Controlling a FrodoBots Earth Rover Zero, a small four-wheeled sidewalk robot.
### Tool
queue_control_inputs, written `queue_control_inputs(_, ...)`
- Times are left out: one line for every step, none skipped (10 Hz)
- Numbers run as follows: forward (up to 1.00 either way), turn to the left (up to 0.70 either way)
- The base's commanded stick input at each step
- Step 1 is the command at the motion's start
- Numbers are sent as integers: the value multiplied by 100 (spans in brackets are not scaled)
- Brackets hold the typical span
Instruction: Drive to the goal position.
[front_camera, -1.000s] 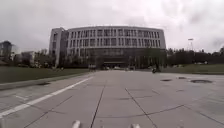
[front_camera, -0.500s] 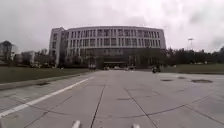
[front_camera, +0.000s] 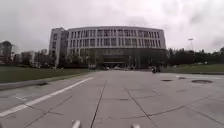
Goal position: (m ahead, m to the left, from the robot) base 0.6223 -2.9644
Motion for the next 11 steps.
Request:
queue_control_inputs(9, 0)
queue_control_inputs(9, 0)
queue_control_inputs(9, 0)
queue_control_inputs(9, 0)
queue_control_inputs(9, 0)
queue_control_inputs(9, 0)
queue_control_inputs(9, 0)
queue_control_inputs(9, 0)
queue_control_inputs(9, 0)
queue_control_inputs(9, 0)
queue_control_inputs(9, 0)
